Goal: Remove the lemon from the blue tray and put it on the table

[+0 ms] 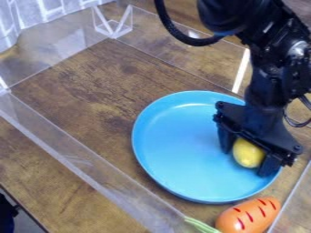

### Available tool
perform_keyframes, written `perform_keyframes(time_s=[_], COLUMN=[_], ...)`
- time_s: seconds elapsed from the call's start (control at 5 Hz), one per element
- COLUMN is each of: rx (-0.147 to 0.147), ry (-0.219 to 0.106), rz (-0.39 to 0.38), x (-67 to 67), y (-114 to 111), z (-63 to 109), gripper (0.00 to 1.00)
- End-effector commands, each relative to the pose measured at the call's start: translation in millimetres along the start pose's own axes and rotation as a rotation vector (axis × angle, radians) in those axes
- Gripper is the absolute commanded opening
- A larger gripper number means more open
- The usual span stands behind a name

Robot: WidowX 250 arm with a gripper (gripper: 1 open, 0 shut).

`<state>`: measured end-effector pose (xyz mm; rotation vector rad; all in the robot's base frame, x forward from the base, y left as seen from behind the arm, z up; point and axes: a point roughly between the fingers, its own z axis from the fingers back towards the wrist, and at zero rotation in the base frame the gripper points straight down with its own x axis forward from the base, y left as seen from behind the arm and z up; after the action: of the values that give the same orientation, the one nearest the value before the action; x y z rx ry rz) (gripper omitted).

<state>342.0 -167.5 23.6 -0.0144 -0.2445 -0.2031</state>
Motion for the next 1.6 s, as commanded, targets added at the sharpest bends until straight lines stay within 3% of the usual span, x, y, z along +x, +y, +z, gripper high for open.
perform_keyframes(time_s=[0.0, 0.2, 0.4, 1.2, 1.4], rx=[-0.026, -0.026, -0.019, 0.005, 0.011], ry=[-0.015, -0.018, -0.019, -0.025, -0.026], rz=[-0.026, -0.027, -0.027, -0.028, -0.029], x=[0.2, -0.3, -1.7, -8.1, -9.5], y=[-17.9, -18.6, -16.9, -13.8, -12.9], z=[-1.4, -0.6, 4.2, 23.1, 25.8], gripper=[1.0, 1.0, 0.0, 0.0, 1.0])
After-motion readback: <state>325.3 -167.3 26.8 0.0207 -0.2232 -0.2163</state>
